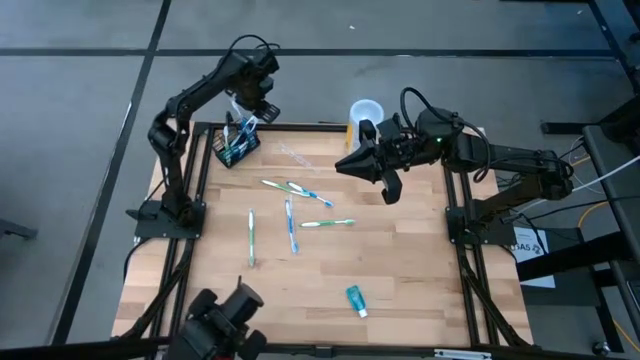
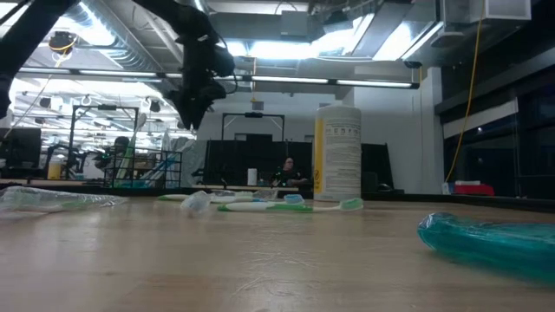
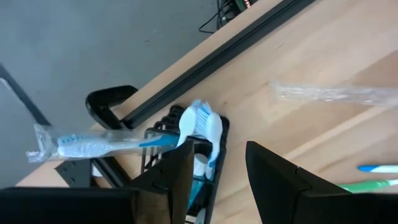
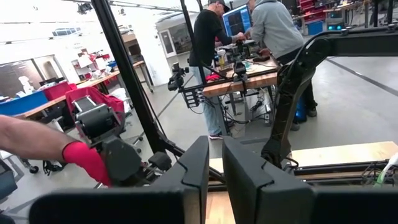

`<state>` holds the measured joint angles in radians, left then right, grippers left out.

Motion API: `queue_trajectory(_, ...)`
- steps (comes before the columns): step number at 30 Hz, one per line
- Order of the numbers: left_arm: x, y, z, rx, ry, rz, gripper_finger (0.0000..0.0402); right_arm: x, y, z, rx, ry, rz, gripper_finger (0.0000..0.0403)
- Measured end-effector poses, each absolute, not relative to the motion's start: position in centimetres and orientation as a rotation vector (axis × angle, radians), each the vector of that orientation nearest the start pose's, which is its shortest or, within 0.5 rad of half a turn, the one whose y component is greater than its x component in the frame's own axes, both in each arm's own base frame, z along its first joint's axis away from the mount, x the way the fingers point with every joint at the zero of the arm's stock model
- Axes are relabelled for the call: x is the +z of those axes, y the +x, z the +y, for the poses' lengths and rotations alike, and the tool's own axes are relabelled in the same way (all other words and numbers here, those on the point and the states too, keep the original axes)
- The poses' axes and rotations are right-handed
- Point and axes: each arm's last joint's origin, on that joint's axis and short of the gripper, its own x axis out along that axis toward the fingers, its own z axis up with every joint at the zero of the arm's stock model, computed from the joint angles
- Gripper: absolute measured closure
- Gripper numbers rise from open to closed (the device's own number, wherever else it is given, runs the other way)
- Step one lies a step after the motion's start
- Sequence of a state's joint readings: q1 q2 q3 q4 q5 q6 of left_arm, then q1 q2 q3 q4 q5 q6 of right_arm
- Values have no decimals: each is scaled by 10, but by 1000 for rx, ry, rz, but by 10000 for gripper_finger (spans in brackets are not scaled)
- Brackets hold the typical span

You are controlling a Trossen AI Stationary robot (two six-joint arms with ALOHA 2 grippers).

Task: Pick & Place toothbrushing station
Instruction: Adjust the blue toothbrushes in the black wire organizer

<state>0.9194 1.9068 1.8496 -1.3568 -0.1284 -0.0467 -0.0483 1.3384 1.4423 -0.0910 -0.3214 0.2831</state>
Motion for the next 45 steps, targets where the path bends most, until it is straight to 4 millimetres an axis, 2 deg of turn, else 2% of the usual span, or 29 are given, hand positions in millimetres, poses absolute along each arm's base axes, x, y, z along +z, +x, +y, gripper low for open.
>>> queue_trajectory(9, 290, 239, 296, 911, -569, 1367, 261, 447, 292, -5, 273, 280, 26, 353)
queue_trajectory(21, 278, 232, 298, 928, -579, 1417, 264, 447, 292, -5, 277, 296, 30, 353)
queue_trajectory(27, 275, 234, 299, 904, -592, 1389, 296, 447, 292, -3, 284, 299, 31, 353)
queue_trajectory(38, 275, 234, 300, 866, -593, 1381, 388, 448, 291, 4, 286, 302, 30, 353)
queue_trajectory(45, 276, 227, 304, 875, -604, 1382, 400, 453, 282, 8, 260, 300, 11, 353)
